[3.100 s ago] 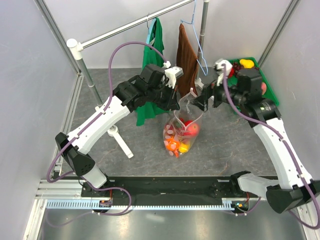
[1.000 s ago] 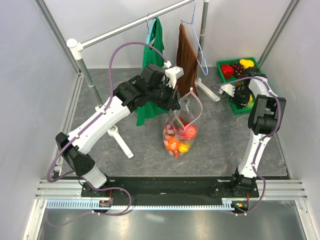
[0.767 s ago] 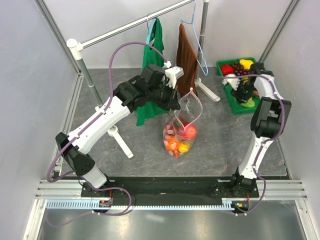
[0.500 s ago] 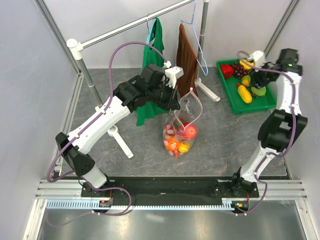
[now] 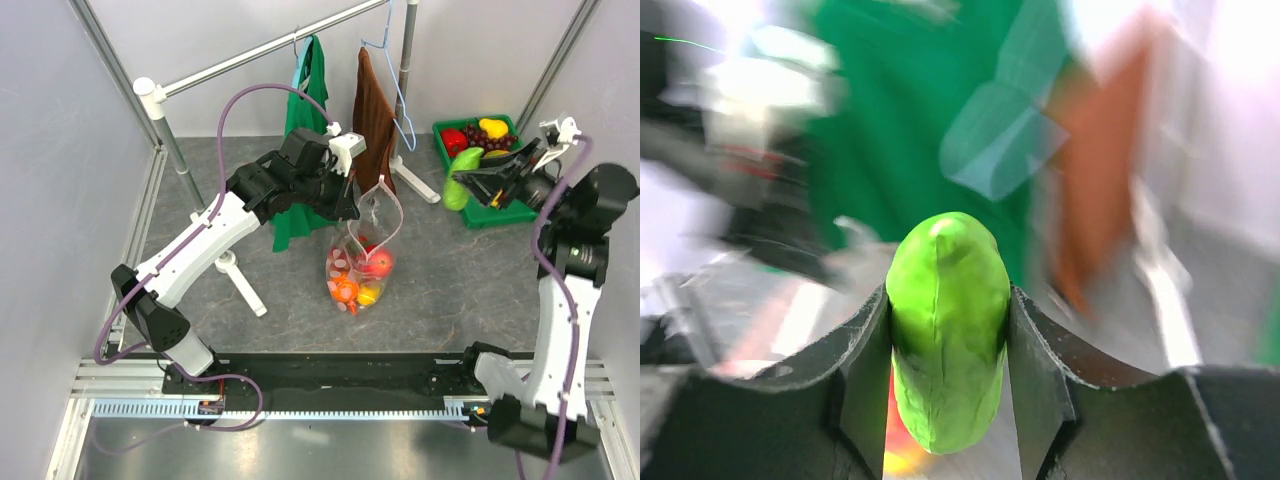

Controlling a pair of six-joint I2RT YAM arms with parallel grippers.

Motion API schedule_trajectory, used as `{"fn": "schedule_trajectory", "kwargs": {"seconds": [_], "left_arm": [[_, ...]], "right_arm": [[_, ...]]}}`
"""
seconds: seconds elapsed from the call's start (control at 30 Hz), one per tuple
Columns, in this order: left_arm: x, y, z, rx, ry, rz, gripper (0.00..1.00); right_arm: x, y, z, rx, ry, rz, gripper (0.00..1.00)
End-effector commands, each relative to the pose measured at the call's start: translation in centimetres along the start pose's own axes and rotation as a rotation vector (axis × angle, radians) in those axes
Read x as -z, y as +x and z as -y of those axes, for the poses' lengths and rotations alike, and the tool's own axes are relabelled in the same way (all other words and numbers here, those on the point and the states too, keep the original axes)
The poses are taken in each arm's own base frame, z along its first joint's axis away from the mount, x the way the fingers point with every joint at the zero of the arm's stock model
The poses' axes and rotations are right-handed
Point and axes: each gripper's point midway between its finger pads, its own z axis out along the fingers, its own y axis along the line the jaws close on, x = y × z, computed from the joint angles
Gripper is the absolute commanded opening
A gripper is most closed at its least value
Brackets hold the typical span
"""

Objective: Place the food in the zip-top bag and seal the zipper
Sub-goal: Place the fake fruit in the zipper food storage bag.

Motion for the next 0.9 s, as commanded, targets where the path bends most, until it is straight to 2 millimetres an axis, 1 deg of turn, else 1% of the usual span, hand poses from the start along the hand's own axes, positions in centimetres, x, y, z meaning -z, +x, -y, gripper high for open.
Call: {"fn": "schedule_trajectory", "kwargs": {"seconds": [0.0,0.07,0.13,0.17,0.2,0.27,0.3,0.33,0.4,0.47,0.5,0.57,0.7,0.73,0.77,0.8,0.83,0.87], "left_arm": [[-0.1,-0.3,0.6,0.019,0.041,0.006,0.02],[-0.3,-0.3,0.7,0.026,0.047,0.003,0.02],[-0.3,-0.4,0.9,0.033,0.053,0.006,0.02],[-0.2,-0.5,0.9,0.034,0.053,0.007,0.02],[-0.1,-0.6,1.0,0.031,0.053,0.012,0.02],[0.2,-0.7,0.9,0.028,0.048,0.018,0.02],[0.3,-0.6,0.9,0.023,0.047,0.019,0.02],[0.4,-0.7,0.9,0.023,0.046,0.021,0.02],[0.7,-0.7,0.9,0.021,0.041,0.026,0.02],[0.7,-0.6,0.7,0.024,0.038,0.026,0.02],[0.9,-0.6,0.8,0.027,0.041,0.028,0.02],[0.9,-0.7,0.7,0.029,0.042,0.030,0.02],[1.1,-0.9,0.6,0.034,0.039,0.038,0.02],[1.2,-1.0,0.6,0.037,0.037,0.040,0.02],[1.3,-1.0,0.5,0.039,0.036,0.042,0.02],[1.4,-1.1,0.5,0.039,0.037,0.044,0.02],[1.5,-1.2,0.5,0.039,0.039,0.048,0.02],[1.5,-1.2,0.5,0.041,0.039,0.048,0.02]], "right_arm": [[-1.8,-5.4,-9.8,-0.017,-0.280,0.152,0.20],[-4.0,-5.0,-9.6,-0.024,-0.282,0.134,0.18],[-5.7,-4.6,-11.1,-0.044,-0.325,0.129,0.18],[-6.9,-4.4,-10.5,-0.069,-0.292,0.134,0.16],[-7.7,-3.7,-11.2,-0.080,-0.305,0.108,0.16],[-9.1,-2.4,-10.9,-0.096,-0.284,0.074,0.16],[-9.8,-1.4,-11.2,-0.105,-0.275,0.055,0.16],[-10.1,-0.9,-11.4,-0.099,-0.275,0.049,0.16],[-10.8,1.1,-11.5,-0.131,-0.239,-0.008,0.16],[-10.9,2.1,-11.2,-0.124,-0.203,-0.030,0.17],[-11.0,3.0,-11.0,-0.135,-0.185,-0.047,0.17],[-11.0,4.0,-10.6,-0.163,-0.149,-0.072,0.19],[-11.0,7.3,-11.6,-0.262,-0.155,-0.175,0.22],[-10.9,7.9,-11.7,-0.277,-0.144,-0.195,0.24],[-10.7,9.0,-11.8,-0.296,-0.132,-0.230,0.30],[-10.6,9.4,-12.1,-0.303,-0.137,-0.245,0.31],[-10.4,9.8,-12.5,-0.308,-0.147,-0.260,0.38],[-10.2,10.3,-12.6,-0.327,-0.141,-0.277,0.47]]}}
